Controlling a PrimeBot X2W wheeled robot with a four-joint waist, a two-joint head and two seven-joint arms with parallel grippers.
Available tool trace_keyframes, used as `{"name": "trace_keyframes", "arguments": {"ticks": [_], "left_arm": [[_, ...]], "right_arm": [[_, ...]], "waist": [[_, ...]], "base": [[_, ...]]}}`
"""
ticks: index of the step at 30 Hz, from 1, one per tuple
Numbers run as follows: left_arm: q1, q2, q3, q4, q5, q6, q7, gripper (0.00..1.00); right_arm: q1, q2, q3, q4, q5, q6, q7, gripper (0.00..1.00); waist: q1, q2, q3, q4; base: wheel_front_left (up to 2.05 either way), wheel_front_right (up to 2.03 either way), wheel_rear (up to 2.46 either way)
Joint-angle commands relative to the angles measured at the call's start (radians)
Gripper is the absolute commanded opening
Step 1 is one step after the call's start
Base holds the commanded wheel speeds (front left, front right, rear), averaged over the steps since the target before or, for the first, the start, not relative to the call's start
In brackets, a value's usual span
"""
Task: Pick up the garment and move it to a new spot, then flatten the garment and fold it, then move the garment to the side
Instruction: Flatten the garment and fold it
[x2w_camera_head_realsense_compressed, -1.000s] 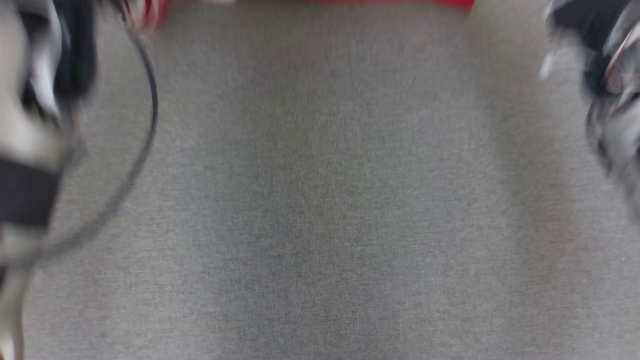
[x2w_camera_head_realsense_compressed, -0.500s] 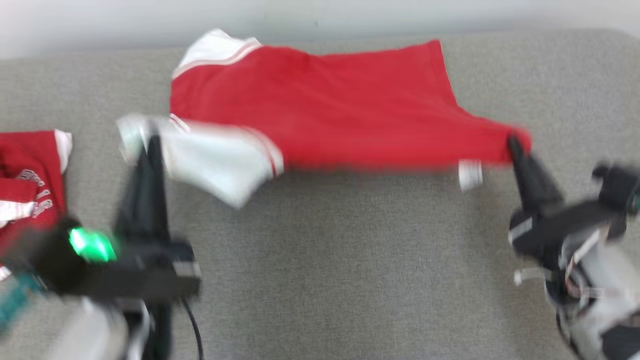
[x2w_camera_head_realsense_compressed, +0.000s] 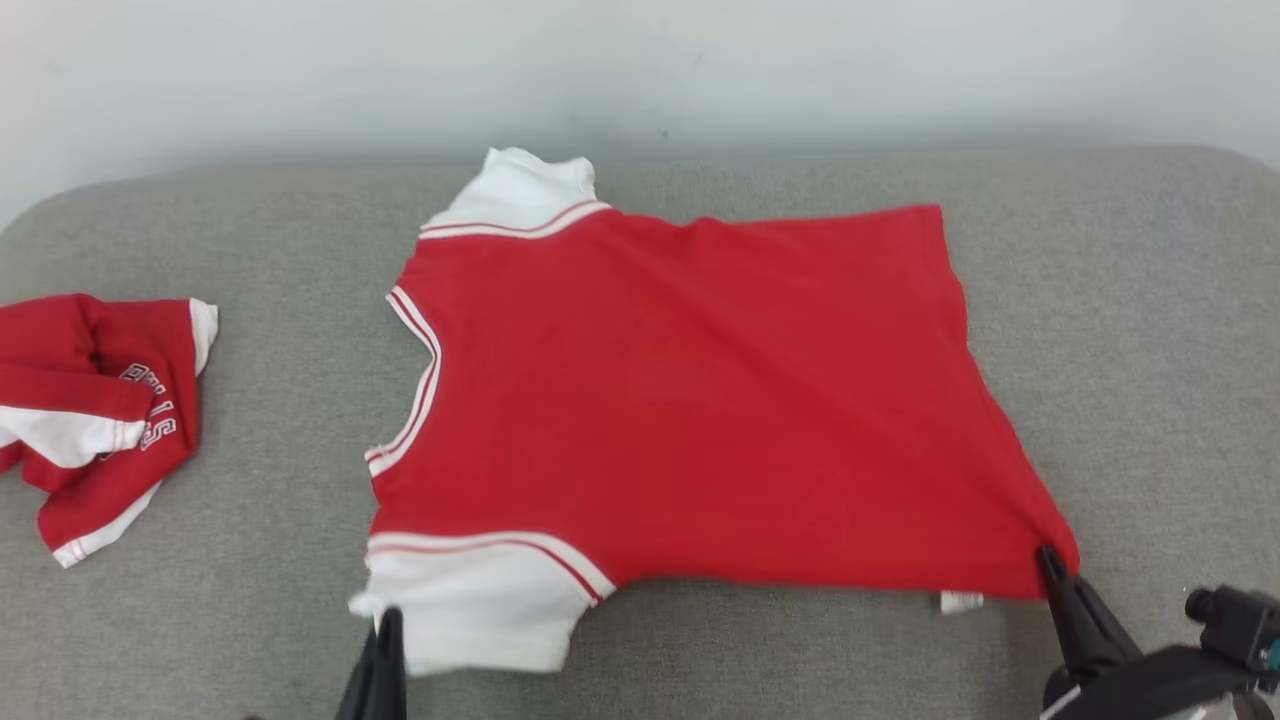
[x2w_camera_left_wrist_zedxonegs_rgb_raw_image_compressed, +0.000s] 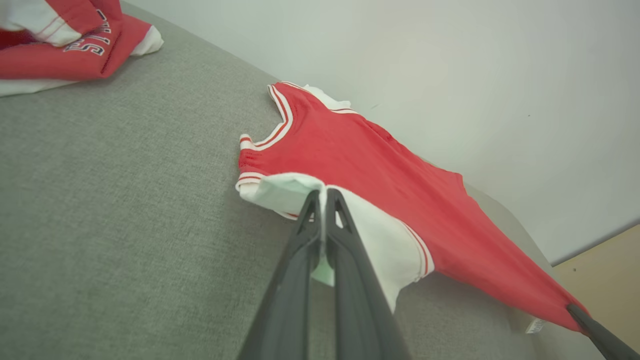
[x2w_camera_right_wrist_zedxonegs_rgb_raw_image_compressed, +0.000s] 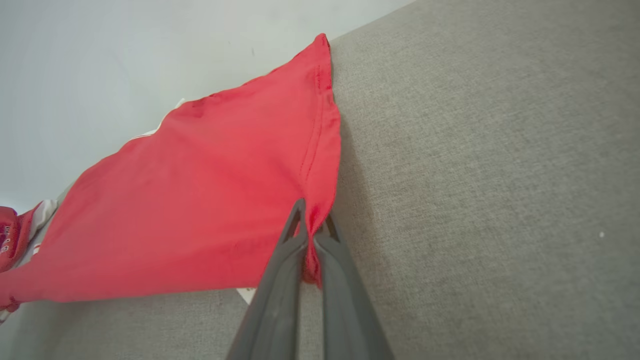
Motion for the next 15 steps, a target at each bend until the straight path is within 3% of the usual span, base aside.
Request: {"name": "trace_keyframes", "arguments": {"ticks": [1, 7, 15], "left_arm": [[0.04, -0.019, 0.005, 0.015, 0.014, -0.011, -0.003, 0.0], [0.119, -0.059, 0.016, 0.063, 0.032, -0.035, -0.003, 0.0], [0.126, -0.062, 0.008, 0.095, 0.064, -0.071, -0.003, 0.0]], "right_arm": [[0.041, 0.012, -0.027, -0.018, -0.039, -0.002, 0.019, 0.0], [0.159, 0.049, -0.118, -0.061, -0.143, -0.002, 0.094, 0.0], [0.239, 0.114, -0.195, -0.143, -0.215, -0.002, 0.187, 0.0]], "waist": [[0.0001, 0.0001, -0.022, 0.01], [0.0001, 0.0001, -0.05, 0.025], [0.0001, 0.0001, -0.042, 0.033]], "base": [[0.0, 0.0, 0.0], [0.0, 0.0, 0.0], [0.0, 0.0, 0.0]]}}
